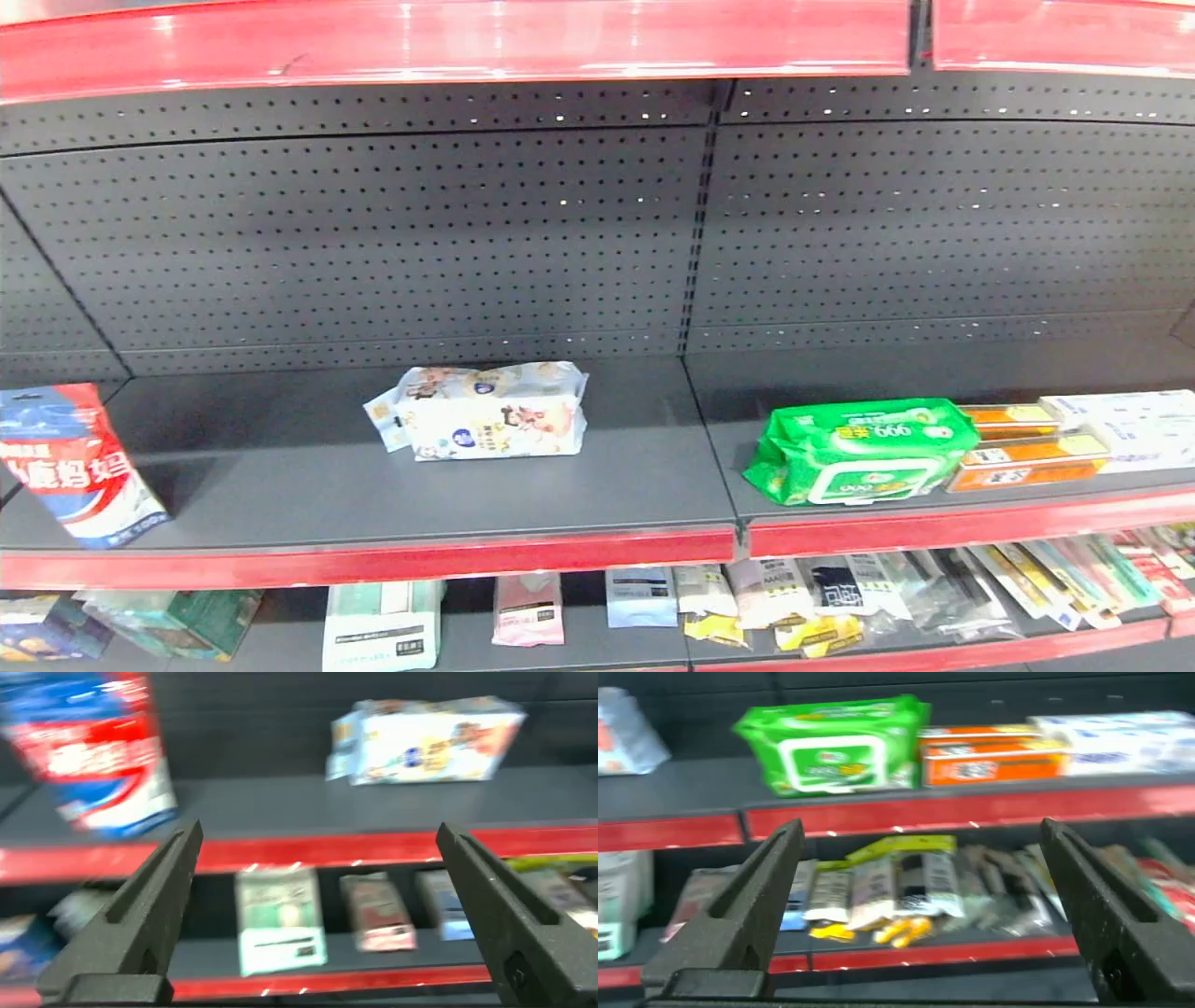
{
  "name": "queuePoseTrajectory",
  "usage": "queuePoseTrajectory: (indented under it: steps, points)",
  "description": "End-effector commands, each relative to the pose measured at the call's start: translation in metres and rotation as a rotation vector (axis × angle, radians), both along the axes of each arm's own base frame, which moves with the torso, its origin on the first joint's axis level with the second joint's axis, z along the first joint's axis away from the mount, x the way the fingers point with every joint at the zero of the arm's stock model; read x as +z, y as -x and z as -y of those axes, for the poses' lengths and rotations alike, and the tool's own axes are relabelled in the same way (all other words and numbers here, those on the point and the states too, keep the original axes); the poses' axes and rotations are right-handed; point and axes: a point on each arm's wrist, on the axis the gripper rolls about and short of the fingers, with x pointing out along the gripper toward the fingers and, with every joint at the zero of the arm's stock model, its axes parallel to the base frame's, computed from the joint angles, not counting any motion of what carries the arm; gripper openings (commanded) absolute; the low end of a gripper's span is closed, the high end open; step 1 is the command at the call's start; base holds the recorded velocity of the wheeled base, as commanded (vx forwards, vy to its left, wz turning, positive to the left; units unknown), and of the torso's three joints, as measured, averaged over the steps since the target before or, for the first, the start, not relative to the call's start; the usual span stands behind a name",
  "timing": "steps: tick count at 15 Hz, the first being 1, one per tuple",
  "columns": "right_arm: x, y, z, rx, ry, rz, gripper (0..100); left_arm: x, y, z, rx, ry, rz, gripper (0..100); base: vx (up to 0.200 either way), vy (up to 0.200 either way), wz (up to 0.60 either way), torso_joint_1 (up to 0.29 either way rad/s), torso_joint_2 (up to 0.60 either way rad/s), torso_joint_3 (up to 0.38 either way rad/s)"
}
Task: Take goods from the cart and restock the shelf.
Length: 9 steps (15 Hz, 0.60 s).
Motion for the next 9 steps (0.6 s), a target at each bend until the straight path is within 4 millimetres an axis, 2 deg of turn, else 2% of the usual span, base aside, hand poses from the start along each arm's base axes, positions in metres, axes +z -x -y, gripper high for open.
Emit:
queuePoseTrajectory:
  steps: [1, 9]
  points:
    - [0.0000, -0.0001, 0.0000, 0.000, 0.001, -0.001, 100, 0.0001, 0.0000, 0.0000, 0.002, 0.000, -0.001, 100, 0.000, 0.000, -0.60, -0.007, 0.01, 0.007]
    - [0.0000, -0.0001, 0.0000, 0.000, -0.001, -0.001, 100, 0.0001, 0.0000, 0.0000, 0.000, 0.000, -0.001, 100, 0.000, 0.000, -0.60, 0.001, 0.00, 0.001]
